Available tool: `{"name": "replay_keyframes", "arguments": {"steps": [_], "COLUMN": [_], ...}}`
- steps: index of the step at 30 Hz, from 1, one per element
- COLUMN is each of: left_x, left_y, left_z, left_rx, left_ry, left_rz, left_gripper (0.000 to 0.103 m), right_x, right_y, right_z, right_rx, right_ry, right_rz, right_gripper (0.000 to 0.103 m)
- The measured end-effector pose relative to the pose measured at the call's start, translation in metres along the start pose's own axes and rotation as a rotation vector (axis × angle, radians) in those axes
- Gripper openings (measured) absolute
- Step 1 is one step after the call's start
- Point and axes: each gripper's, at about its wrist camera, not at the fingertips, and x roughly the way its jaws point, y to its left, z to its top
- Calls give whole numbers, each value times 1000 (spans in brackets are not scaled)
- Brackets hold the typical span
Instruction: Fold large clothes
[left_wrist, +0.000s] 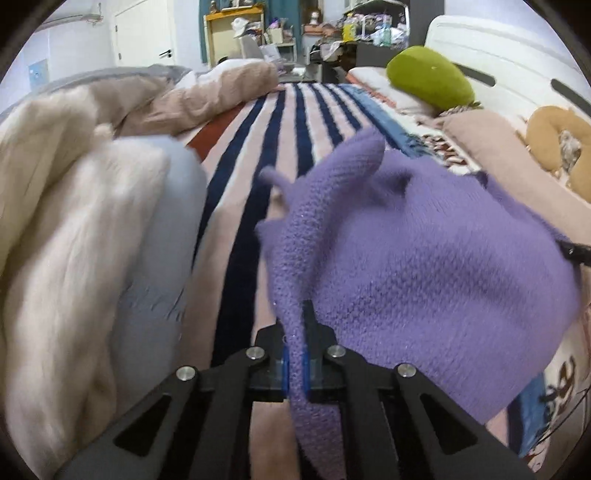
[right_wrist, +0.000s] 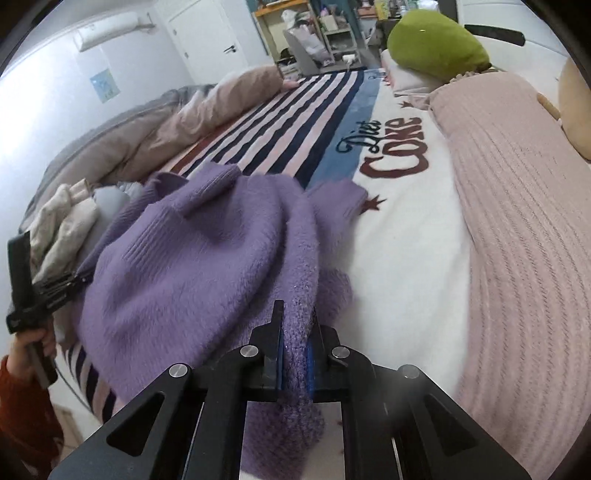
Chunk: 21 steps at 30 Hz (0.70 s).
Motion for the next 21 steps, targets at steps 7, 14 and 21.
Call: {"name": "replay_keyframes", "arguments": {"steps": [7,14,21], "left_x": [1,-50,10], "left_y": [4,-4,-28], "left_z": [-30,-3,63], "left_rx": [-11,23,2], "left_ry": [43,-63,22], "left_rz": [37,-77,-146], "left_gripper": [8,66,90], "right_x": [14,-5,19], "right_y": [-17,-2,11], "right_z": [-21,-6,50], "right_rx": [59,-2,-87], "right_ry": [60,39,-24], "right_rz": [-95,-71,-36], "right_gripper": [3,42,68]}}
